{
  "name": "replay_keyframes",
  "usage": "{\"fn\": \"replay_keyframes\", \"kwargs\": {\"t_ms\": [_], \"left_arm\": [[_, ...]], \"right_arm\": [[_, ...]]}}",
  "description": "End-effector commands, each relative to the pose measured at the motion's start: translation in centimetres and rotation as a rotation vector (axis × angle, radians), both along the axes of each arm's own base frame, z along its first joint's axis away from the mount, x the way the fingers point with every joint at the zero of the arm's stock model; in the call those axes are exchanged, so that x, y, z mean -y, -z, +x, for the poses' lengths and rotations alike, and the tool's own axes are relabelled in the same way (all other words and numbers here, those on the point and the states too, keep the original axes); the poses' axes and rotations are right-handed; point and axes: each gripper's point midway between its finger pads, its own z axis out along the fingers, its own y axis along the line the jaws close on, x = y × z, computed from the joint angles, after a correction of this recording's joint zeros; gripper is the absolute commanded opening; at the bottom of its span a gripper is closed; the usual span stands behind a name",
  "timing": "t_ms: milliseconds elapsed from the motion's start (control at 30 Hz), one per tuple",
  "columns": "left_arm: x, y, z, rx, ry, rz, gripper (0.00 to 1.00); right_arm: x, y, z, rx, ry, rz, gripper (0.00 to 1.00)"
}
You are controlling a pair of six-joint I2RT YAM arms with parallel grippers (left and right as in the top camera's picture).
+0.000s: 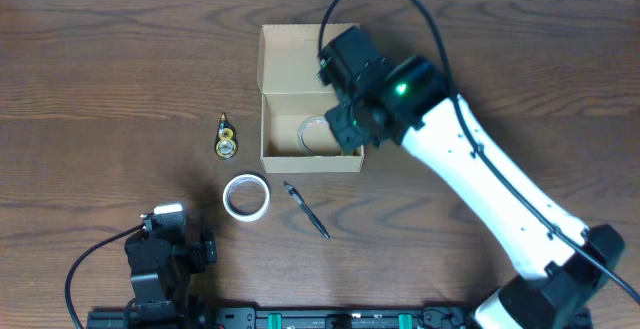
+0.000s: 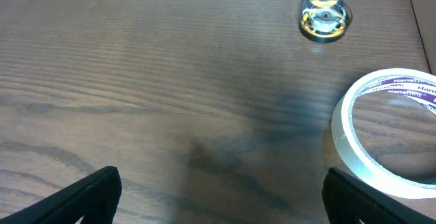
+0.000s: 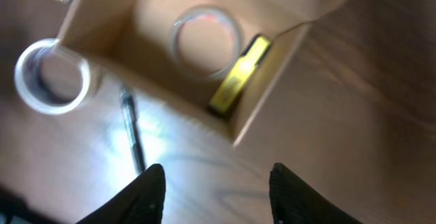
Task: Pack container
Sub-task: 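Move the right gripper to the black pen and grasp it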
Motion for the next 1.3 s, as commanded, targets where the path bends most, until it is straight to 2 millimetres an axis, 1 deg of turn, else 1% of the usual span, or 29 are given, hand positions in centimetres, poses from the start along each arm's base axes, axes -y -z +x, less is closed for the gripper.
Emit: {"fn": "replay_keyframes", "kwargs": {"t_ms": [0,100,167,200,233,267,300,400,467,533,600,733,867,967,1133,1267], "left_arm": [[-0.2,1.4,-0.6,-0.042,-0.024,-0.005,0.95],[-0.2,1.4,-0.6,-0.042,-0.024,-0.005,0.95],[-0.2,1.4,-0.6,-0.042,-0.024,-0.005,0.95],[-0.2,1.4,-0.6,-0.042,-0.024,-0.005,0.95],[-0.2,1.4,-0.6,-0.042,-0.024,-0.005,0.95],[-0.2,1.4,-0.6,-0.042,-0.024,-0.005,0.95],[-0.2,1.4,-0.6,-0.042,-0.024,-0.005,0.95],[-0.2,1.4,-0.6,-0.041,-0.024,-0.005,0.95],[-0.2,1.4,-0.6,-0.042,-0.024,-0.005,0.95],[-0.2,1.4,-0.6,-0.042,-0.024,-0.005,0.95],[-0.2,1.4,-0.6,-0.042,-0.024,-0.005,0.95],[-0.2,1.4,-0.6,-0.042,-0.024,-0.005,0.95],[-0.2,1.4,-0.6,-0.042,-0.024,-0.005,0.95],[-0.2,1.4,-0.6,-0.042,-0.024,-0.005,0.96],[-0.2,1.4,-0.6,-0.042,-0.024,-0.005,0.95],[-0.2,1.4,-0.6,-0.042,-0.024,-0.005,0.95]], "right_arm": [[-0.8,-1.4,-2.2,0.028,-0.047,0.007,0.52],[-0.7,-0.3,-4.3,-0.002,-0.05,-0.007,0.57],[-0.2,0.7,-5.6,-0.027,-0.028,-0.014,0.58],[0.2,1.1,-6.3,-0.035,-0.01,-0.011,0.6],[0.6,1.4,-7.0,-0.039,0.006,-0.001,0.66],[0.9,1.6,-7.7,-0.039,0.018,0.014,0.78],[1.0,1.7,-8.4,-0.039,0.019,0.03,0.99],[1.1,2.6,-10.4,-0.043,0.031,0.054,0.99],[0.9,3.9,-11.8,-0.055,0.028,0.06,0.99],[0.1,6.0,-13.4,-0.077,0.01,0.055,0.99],[-0.8,7.7,-14.7,-0.085,-0.017,0.058,0.99],[-1.8,10.0,-15.9,-0.096,-0.039,0.056,0.99],[-2.1,11.7,-15.9,-0.109,-0.039,0.027,0.99],[-3.1,13.3,-15.6,-0.114,-0.099,0.004,0.99],[-3.7,15.8,-15.3,-0.127,-0.159,-0.054,0.99],[-4.3,16.8,-15.0,-0.124,-0.177,-0.059,0.99]]}}
